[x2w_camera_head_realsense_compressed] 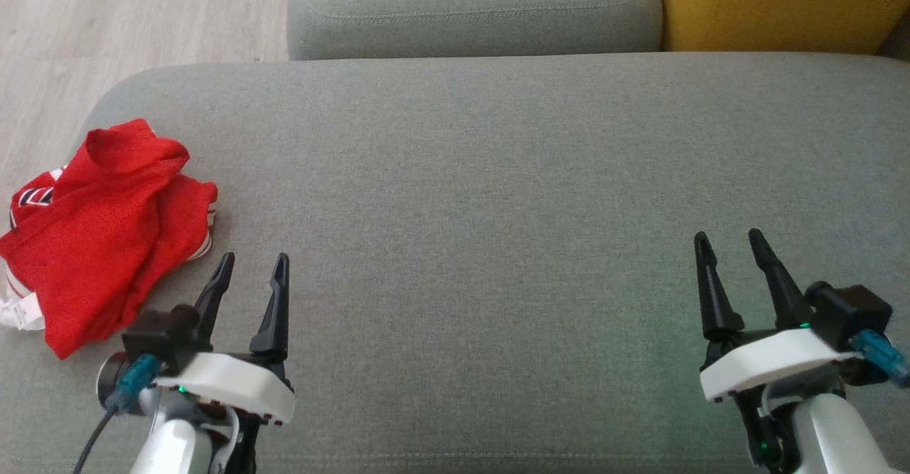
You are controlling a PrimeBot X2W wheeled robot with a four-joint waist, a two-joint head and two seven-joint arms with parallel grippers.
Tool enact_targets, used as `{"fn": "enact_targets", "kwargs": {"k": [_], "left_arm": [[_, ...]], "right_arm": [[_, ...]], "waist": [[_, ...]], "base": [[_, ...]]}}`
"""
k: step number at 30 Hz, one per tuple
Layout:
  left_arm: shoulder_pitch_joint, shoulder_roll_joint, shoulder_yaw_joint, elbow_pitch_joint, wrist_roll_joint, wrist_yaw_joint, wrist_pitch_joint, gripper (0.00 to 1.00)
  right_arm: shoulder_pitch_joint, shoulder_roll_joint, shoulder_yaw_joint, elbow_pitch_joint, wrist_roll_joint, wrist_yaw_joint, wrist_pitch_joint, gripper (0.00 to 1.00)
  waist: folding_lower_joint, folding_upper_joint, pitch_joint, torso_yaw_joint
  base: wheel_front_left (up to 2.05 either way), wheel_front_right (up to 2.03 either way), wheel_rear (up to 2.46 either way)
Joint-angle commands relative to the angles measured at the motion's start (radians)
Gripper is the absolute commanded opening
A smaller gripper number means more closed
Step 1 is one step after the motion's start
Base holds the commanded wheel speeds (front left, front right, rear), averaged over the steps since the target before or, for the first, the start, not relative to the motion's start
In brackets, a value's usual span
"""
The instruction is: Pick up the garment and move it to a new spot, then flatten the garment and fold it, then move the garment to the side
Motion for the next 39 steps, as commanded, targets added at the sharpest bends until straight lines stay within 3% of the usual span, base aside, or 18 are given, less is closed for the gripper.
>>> {"fn": "enact_targets", "kwargs": {"k": [1,20,39], "left_arm": [[-0.063,0.022,0.023,-0.029,0.032,0.007,-0.017,1.0],[-0.065,0.023,0.024,0.013,0.189,0.031,-0.072,1.0],[-0.072,0.012,0.03,0.063,0.153,0.032,-0.074,1.0]], "right_arm": [[-0.024,-0.001,0.023,-0.032,-0.035,-0.001,-0.015,1.0],[-0.007,0.037,-0.002,-0.028,-0.16,-0.001,-0.047,1.0],[0.001,0.042,-0.017,-0.014,-0.116,-0.001,-0.043,1.0]], "waist": [[0.0,0.0,0.0,0.001],[0.0,0.0,-0.001,0.004],[0.0,0.0,-0.004,0.007]], "base": [[0.0,0.0,0.0],[0.0,0.0,0.0],[0.0,0.0,0.0]]}}
